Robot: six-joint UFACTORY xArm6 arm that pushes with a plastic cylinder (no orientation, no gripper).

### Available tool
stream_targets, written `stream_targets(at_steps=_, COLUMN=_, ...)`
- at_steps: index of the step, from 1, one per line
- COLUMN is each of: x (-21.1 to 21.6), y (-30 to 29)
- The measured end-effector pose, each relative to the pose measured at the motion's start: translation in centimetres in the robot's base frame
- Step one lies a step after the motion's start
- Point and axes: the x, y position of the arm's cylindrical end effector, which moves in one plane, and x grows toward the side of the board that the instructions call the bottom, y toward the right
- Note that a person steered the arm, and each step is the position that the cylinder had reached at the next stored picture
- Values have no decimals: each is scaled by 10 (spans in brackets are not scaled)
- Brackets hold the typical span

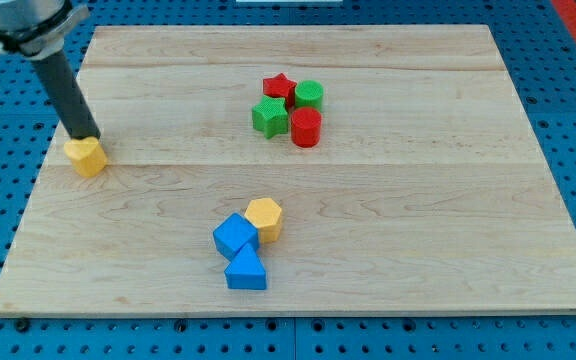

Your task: Push the yellow heart slightly down

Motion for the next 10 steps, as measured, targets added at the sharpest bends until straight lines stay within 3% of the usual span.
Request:
stream_targets(at_steps=1, x=32, y=60)
stream_targets(at_steps=4, x=-3, y=45)
stream_targets(at_steps=6, x=10, y=-6)
stream_targets(at_steps=7, x=38, y=-6)
stream_targets(at_steps=10, x=66, y=49)
